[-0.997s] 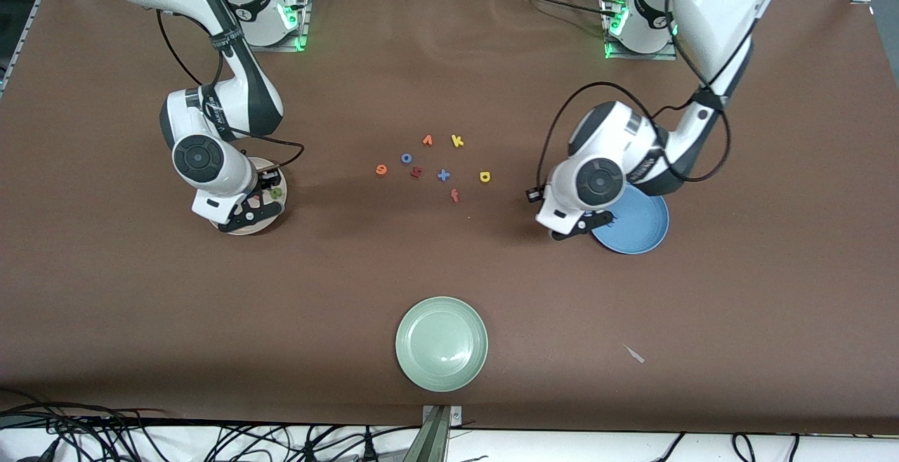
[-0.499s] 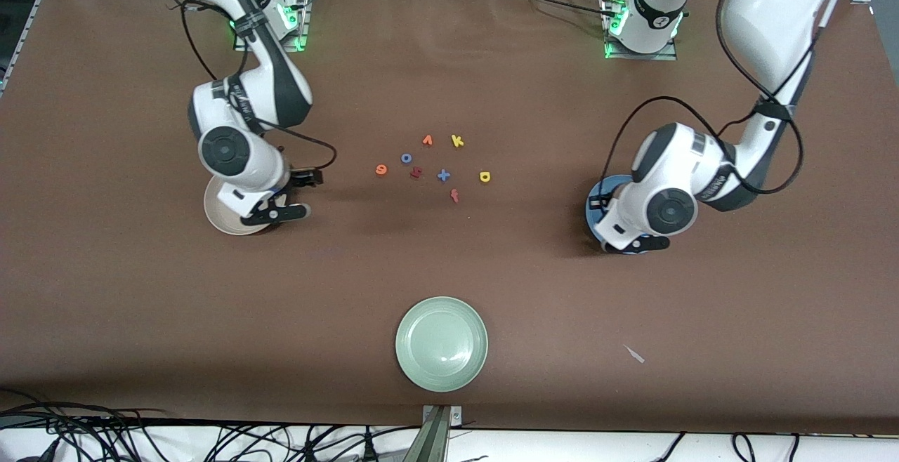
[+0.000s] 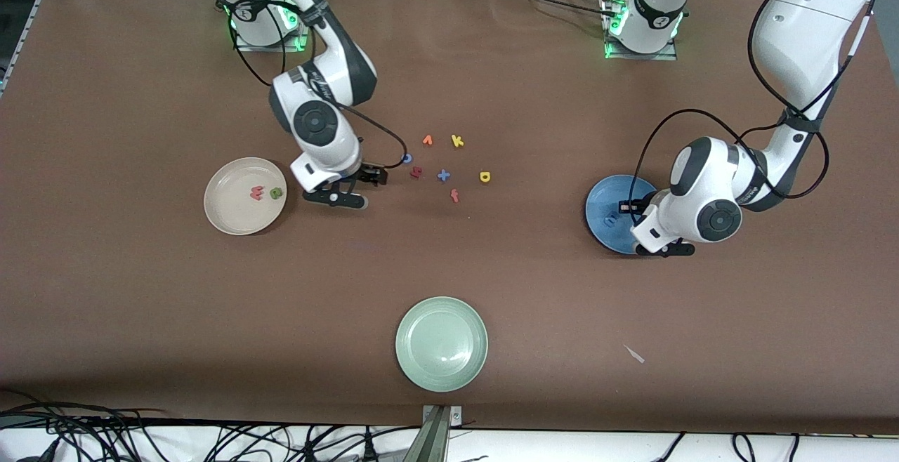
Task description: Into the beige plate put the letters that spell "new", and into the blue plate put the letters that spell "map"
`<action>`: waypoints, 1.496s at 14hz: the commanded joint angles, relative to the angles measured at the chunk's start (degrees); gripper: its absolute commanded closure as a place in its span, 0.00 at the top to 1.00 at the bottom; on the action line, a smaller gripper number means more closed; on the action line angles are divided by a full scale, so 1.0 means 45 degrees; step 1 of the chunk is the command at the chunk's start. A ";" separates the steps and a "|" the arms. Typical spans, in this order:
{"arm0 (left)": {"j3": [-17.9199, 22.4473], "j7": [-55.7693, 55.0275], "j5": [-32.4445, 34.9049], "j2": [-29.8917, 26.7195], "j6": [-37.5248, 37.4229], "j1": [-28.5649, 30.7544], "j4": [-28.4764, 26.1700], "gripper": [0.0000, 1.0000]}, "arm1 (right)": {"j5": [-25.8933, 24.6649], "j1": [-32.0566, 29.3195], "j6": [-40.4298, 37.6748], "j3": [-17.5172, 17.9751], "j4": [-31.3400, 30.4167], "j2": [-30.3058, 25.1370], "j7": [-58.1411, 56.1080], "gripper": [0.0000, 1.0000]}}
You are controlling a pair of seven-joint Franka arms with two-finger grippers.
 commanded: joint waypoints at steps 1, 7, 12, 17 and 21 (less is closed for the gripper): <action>-0.0191 0.0172 0.0155 -0.0368 -0.0656 0.0086 0.0174 1.00 | 0.0189 0.0277 0.1170 0.0023 -0.0371 0.0346 0.1212 1.00; -0.2435 -0.4549 -0.0118 -0.0564 -0.1637 -0.0128 0.0684 1.00 | 0.0209 0.0278 0.3513 0.0609 -0.2244 0.0017 0.1877 0.99; -0.2946 -0.6072 -0.1936 -0.0331 0.0039 -0.1550 0.0665 1.00 | 0.0209 0.0278 0.4417 0.0785 -0.2990 -0.0199 0.1839 0.85; -0.2790 -0.7621 -0.1838 0.0607 0.2052 -0.3388 0.0665 1.00 | 0.0209 0.0278 0.4358 0.0883 -0.3107 -0.0317 0.1742 0.63; -0.2188 -0.7621 -0.1236 0.0901 0.2446 -0.4500 0.0684 0.86 | 0.0209 0.0258 0.4377 0.0863 -0.3107 -0.0297 0.1624 0.57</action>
